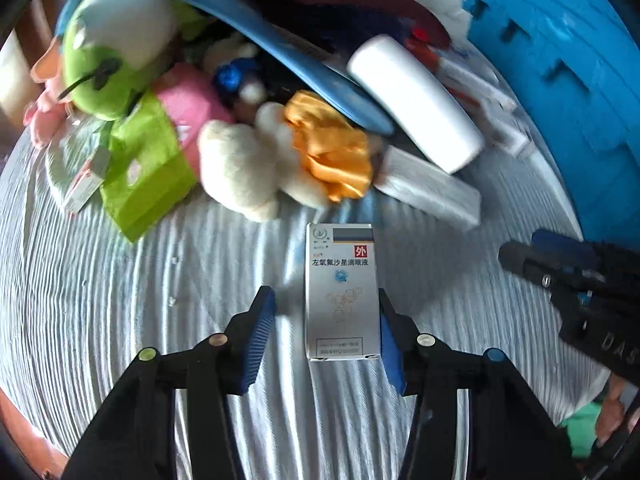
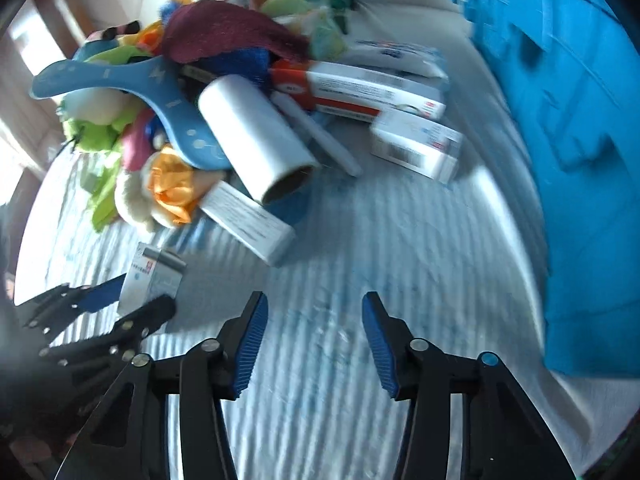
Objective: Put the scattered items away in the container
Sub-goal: 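Grasp a white medicine box with the left gripper while the right grasps a leaflet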
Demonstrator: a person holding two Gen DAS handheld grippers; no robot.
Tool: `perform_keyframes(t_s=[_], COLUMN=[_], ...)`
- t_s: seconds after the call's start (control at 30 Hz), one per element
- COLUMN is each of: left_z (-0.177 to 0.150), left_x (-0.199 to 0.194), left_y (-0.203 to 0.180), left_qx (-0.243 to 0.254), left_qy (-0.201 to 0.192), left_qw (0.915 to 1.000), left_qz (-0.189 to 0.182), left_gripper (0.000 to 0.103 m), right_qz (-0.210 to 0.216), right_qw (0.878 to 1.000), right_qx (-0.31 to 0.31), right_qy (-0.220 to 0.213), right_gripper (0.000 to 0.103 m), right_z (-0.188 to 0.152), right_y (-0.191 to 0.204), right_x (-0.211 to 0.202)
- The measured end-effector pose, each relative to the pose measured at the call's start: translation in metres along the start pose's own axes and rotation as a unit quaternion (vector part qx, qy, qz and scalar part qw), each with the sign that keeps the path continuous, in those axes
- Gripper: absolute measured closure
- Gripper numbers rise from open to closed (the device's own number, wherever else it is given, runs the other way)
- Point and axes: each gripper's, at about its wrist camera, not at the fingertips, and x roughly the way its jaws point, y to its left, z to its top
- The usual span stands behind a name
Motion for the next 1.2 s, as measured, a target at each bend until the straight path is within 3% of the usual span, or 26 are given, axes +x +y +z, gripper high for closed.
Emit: perform_keyframes(t_s=[0.1, 0.3, 0.43, 0.53, 0.63, 0.8, 0.9, 0.97, 1.13, 1.17, 1.2], left_z=[0.006, 0.01, 0.007, 0.004, 0.002, -0.001, -0.003, -0.005, -0.001, -0.002, -0.002], left_x=[0.001, 0.004, 0.004, 0.002, -0.001, -0.004, -0.007, -0.009, 0.005, 0.005, 0.004], left_y=[0.008, 0.015, 0.024, 0.026, 0.028, 0.03, 0.032, 0.033, 0.013, 0.013, 0.013], left_qx=[-0.014, -0.032, -0.057, -0.059, -0.068, -0.078, -0.089, -0.094, -0.098, -0.097, -0.096], left_qy=[-0.03, -0.039, -0.049, -0.058, -0.066, -0.07, -0.074, -0.081, -0.097, -0.097, -0.097], left_qw=[0.9984, 0.9977, 0.9952, 0.9944, 0.9934, 0.992, 0.9906, 0.9893, 0.9871, 0.9872, 0.9872], left_qz=[0.045, 0.046, 0.062, 0.065, 0.064, 0.07, 0.073, 0.076, 0.081, 0.082, 0.082], left_gripper=[0.055, 0.052, 0.03, 0.029, 0.029, 0.026, 0.027, 0.027, 0.027, 0.027, 0.028], right_qz=[0.011, 0.012, -0.013, -0.017, -0.003, 0.066, 0.059, 0.053, 0.055, 0.048, 0.026], right_qw=[1.0, 0.996, 0.991, 0.991, 0.992, 0.992, 0.992, 0.991, 0.99, 0.99, 0.99], right_qx=[-0.018, -0.08, -0.125, -0.122, -0.114, -0.089, -0.105, -0.12, -0.115, -0.114, -0.116], right_qy=[-0.014, -0.031, -0.046, -0.054, -0.061, -0.064, -0.045, -0.038, -0.068, -0.071, -0.075], right_gripper=[0.055, 0.055, 0.055, 0.054, 0.05, 0.037, 0.037, 0.037, 0.038, 0.041, 0.056], right_z=[0.008, 0.019, 0.019, 0.017, 0.017, 0.02, 0.025, 0.027, 0.021, 0.021, 0.02], right_y=[0.01, 0.028, 0.043, 0.046, 0.043, 0.031, 0.037, 0.04, 0.041, 0.042, 0.045], right_x=[0.009, 0.028, 0.032, 0.031, 0.029, 0.025, 0.025, 0.025, 0.021, 0.021, 0.02])
